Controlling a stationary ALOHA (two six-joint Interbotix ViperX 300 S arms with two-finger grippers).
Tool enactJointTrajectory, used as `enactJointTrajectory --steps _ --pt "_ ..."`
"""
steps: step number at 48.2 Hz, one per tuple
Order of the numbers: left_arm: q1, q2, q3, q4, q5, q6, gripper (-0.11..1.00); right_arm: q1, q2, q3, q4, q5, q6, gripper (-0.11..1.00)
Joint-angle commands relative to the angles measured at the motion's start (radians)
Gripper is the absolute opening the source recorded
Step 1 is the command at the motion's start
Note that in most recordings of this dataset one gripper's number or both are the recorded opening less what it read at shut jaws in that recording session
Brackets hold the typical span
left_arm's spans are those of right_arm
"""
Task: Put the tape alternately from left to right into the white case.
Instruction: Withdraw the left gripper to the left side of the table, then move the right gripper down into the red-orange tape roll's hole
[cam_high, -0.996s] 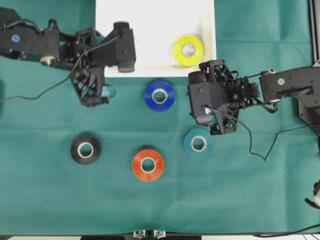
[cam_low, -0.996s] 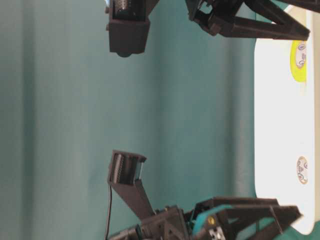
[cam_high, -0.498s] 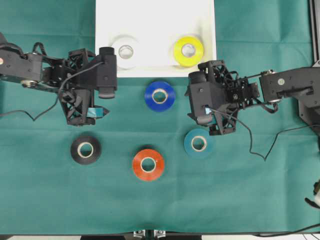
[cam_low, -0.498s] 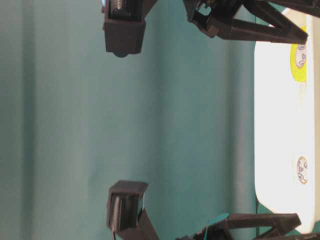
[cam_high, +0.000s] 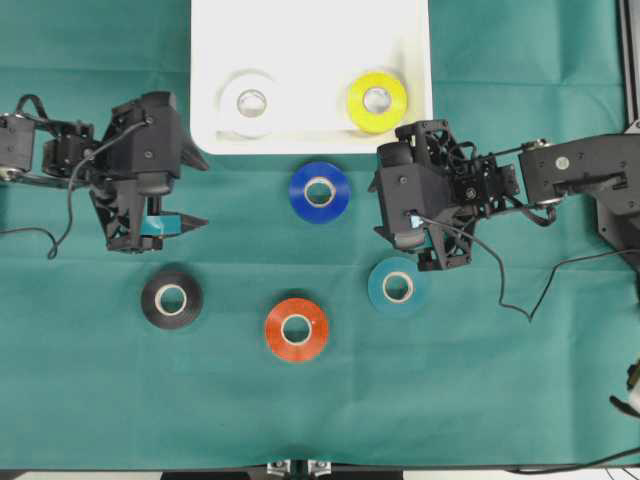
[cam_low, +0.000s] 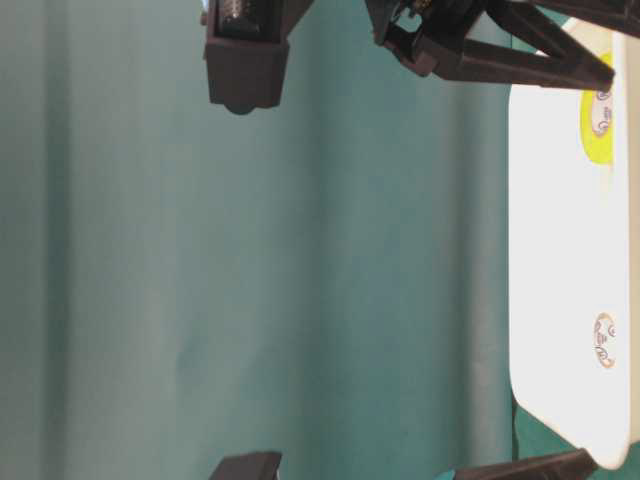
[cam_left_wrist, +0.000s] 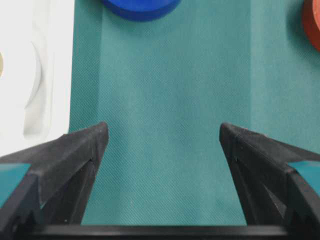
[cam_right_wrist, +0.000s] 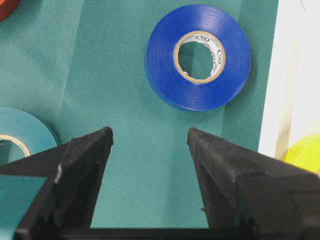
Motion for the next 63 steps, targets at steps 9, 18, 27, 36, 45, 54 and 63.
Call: enactJointTrajectory --steps 9,18,27,36,45,54,63 --pt "-0.005 -0.023 -0.003 -0.003 -0.028 0.000 0.61 0.000 -0.012 -0.008 0.000 -0.008 0.000 0.69" --pt "-0.005 -0.023 -0.005 -0.003 -0.028 0.000 0.61 0.002 -0.012 -0.008 0.000 -0.008 0.000 0.69" --pt "-0.005 -0.021 -0.005 -0.005 -0.028 0.000 0.61 0.002 -0.012 -0.009 0.000 -0.009 0.000 0.69" --pt "-0.005 -0.021 -0.006 -0.005 -0.028 0.000 0.61 0.018 -0.012 -0.025 0.003 -0.011 0.002 0.69" --pt "-0.005 -0.021 -0.006 -0.005 -0.028 0.000 0.61 0.060 -0.009 -0.046 0.008 -0.023 0.006 0.69" --pt "-0.005 -0.020 -0.006 -0.005 -0.028 0.000 0.61 0.107 0.018 -0.080 0.008 -0.043 0.066 0.69" --pt "-0.005 -0.018 -0.006 -0.005 -0.028 0.000 0.61 0.143 0.080 -0.132 0.008 -0.060 0.118 0.69"
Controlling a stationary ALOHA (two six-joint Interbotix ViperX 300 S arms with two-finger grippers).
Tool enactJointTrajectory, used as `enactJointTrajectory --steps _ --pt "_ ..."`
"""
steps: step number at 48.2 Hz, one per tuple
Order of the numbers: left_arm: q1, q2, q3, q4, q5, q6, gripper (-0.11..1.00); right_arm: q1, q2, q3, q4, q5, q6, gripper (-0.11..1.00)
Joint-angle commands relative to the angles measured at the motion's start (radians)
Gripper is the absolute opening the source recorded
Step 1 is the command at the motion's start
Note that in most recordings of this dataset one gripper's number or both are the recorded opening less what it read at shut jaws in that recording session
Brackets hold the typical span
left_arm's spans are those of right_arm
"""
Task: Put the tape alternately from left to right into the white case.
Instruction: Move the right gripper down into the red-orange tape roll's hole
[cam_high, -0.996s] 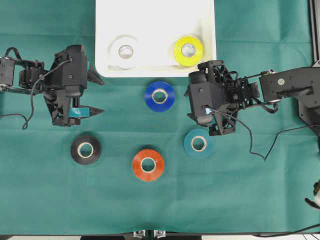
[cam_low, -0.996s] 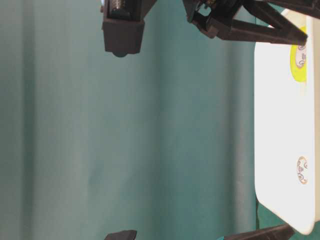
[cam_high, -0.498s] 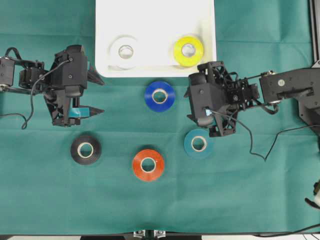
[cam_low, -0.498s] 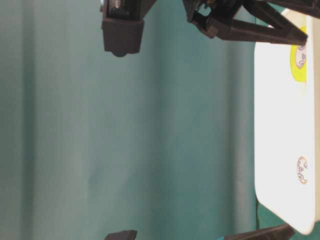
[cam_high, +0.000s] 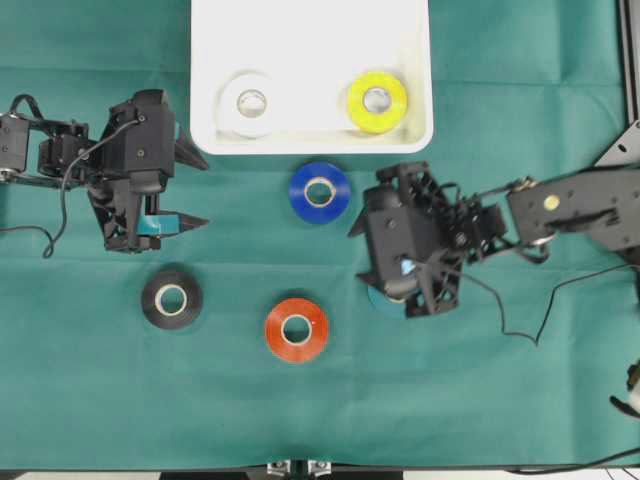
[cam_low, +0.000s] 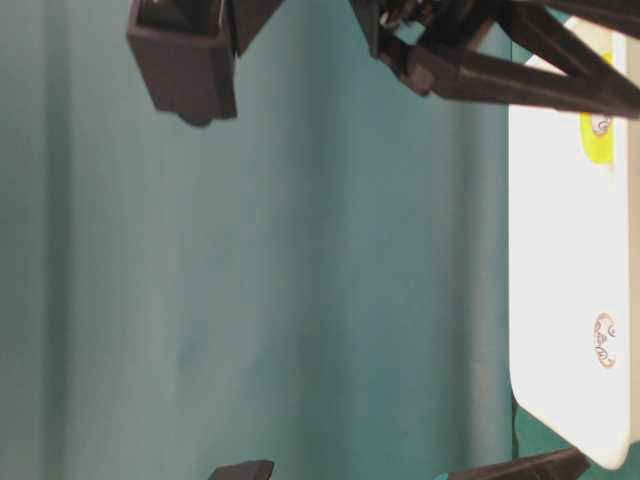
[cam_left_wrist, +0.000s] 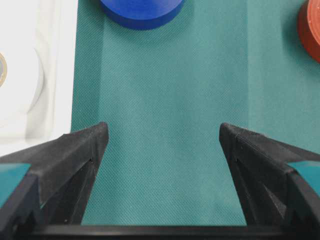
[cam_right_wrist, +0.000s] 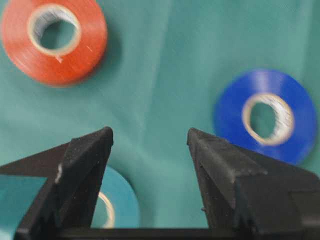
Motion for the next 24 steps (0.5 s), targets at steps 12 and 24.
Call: enactJointTrajectory --steps 12,24 --pt "-0.003 -0.009 -0.014 -0.003 -0.006 0.000 0.61 0.031 0.130 -0.164 0.002 0.014 0.017 0.69" --pt "-0.003 -0.009 -0.005 -0.003 -0.006 0.000 0.61 0.035 0.221 -0.276 0.002 0.089 0.021 0.69"
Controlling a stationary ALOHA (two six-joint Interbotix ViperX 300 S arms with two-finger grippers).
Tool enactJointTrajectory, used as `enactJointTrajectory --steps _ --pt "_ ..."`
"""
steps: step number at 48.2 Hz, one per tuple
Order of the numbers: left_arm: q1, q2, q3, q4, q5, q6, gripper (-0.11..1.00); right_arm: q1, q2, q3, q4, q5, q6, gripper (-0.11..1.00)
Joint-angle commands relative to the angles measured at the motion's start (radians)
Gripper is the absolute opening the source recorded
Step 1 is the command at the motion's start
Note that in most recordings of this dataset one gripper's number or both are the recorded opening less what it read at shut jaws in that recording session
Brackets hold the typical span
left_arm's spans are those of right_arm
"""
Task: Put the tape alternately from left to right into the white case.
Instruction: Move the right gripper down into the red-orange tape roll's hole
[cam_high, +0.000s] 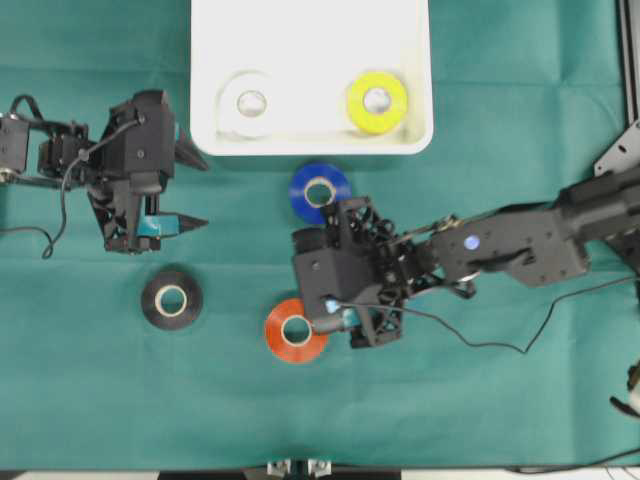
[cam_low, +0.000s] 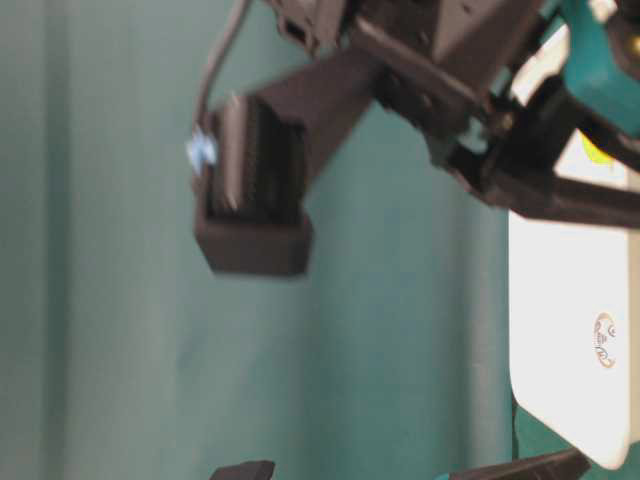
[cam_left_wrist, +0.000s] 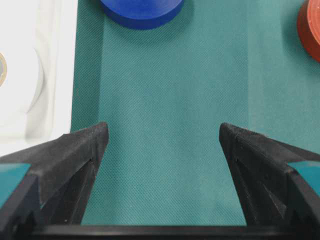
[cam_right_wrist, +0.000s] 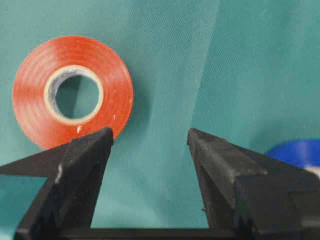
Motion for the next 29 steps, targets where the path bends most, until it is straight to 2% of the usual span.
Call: enactJointTrajectory --steps 1,10,29 --pt "-0.003 -0.009 -0.006 -0.003 -0.006 0.000 0.61 0.006 0.006 -0.058 0.003 0.017 0.006 0.69" --pt "-0.003 -0.009 -0.005 -0.003 0.000 -0.002 0.61 0.018 0.066 -0.121 0.003 0.041 0.049 0.69" --pt "-0.003 -0.009 -0.008 -0.003 0.018 -0.003 0.61 0.032 0.115 -0.147 0.003 0.080 0.104 0.69"
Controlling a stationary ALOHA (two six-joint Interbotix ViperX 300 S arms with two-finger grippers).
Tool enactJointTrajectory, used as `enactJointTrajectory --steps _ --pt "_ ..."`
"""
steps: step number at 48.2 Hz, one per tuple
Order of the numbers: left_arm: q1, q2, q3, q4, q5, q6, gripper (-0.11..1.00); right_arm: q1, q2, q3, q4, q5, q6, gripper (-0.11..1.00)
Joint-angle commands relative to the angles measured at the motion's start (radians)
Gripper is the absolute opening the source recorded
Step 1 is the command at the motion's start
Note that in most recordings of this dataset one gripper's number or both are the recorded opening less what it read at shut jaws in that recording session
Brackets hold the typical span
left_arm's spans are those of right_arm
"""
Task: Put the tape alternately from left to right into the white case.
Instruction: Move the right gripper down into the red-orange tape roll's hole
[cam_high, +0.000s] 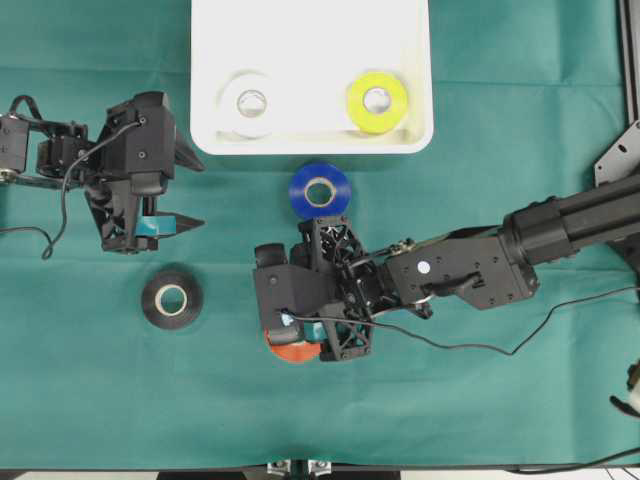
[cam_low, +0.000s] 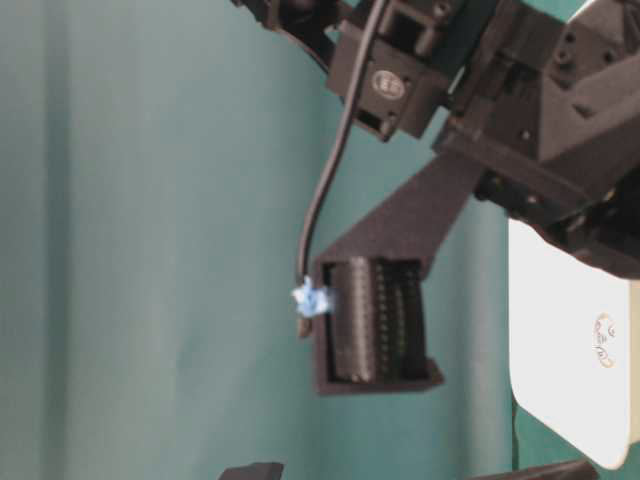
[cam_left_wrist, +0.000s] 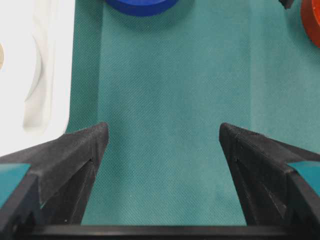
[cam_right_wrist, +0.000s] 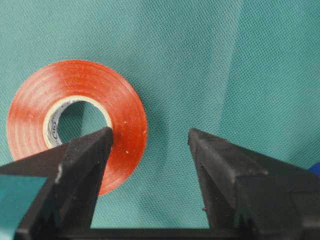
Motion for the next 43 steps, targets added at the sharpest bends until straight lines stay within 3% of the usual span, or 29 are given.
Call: enactJointTrajectory --steps 1,15,43 --pt "-0.003 -0.009 -0.011 -0.002 -0.003 -0.002 0.61 0.009 -0.012 -0.025 0.002 -0.003 0.015 0.69" --pt "-0.003 -0.009 -0.011 0.000 -0.003 -0.002 0.61 0.017 0.006 -0.031 0.002 -0.003 0.048 0.69" --pt "-0.003 -0.008 -0.008 0.000 -0.003 -0.002 0.61 0.021 0.021 -0.044 0.003 0.015 0.048 0.69"
